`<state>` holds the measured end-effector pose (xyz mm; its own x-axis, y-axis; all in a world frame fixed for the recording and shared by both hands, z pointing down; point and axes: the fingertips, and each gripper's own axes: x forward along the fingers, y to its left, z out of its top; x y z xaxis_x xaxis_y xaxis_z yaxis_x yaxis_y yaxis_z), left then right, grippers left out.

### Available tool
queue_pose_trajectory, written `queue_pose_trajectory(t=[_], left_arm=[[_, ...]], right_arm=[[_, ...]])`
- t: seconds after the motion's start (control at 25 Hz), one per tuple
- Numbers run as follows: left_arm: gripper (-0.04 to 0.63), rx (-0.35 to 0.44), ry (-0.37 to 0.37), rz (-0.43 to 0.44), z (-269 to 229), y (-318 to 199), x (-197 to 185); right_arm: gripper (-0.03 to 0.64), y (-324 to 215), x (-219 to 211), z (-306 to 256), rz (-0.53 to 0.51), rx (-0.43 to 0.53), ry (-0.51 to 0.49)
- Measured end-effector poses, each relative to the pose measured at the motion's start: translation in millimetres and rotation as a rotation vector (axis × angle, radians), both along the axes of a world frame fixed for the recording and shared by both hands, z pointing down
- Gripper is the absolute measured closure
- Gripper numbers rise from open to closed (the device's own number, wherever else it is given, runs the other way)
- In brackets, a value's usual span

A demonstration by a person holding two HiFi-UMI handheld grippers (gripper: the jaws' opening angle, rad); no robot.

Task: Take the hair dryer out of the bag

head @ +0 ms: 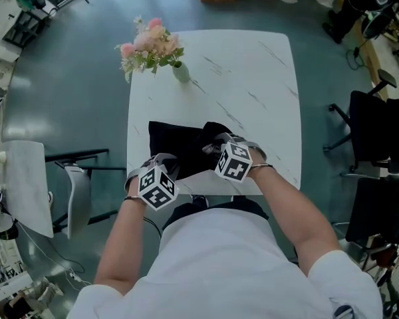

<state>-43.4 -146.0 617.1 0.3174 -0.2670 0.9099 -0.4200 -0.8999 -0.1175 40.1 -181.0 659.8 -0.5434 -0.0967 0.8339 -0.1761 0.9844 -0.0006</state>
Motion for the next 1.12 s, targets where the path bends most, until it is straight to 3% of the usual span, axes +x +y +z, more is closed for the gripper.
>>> queue_pose_trajectory(t=[0.2,0.4,0.64,0.92,1.04,1.12], left_arm=[[0.558,0.005,-0.005,-0.012,0,0,-9],[0.557,0.018,0.01,-0.008,-2,0,-7],[0.557,0.032,0.084,-0.03,-12,-5,-6],[0.486,0.062,0.311,-0.249,-43,-32,-35],[0.486,0.046,0.326,-0.396,-32,-40,-70],[0.472,-0.005,0.302,-0.455,-15,-35,-91]], right_arm=[[0.402,5,-6,-5,-0.004,-0.018,-0.006],[0.399,3,-8,8,0.009,0.01,0.058],[0.382,-3,-2,24,0.023,0.081,0.135],[0.387,-1,6,42,-0.016,0.101,0.231],[0.4,-1,7,39,0.021,0.057,0.2],[0.402,-3,7,38,0.04,0.059,0.188]])
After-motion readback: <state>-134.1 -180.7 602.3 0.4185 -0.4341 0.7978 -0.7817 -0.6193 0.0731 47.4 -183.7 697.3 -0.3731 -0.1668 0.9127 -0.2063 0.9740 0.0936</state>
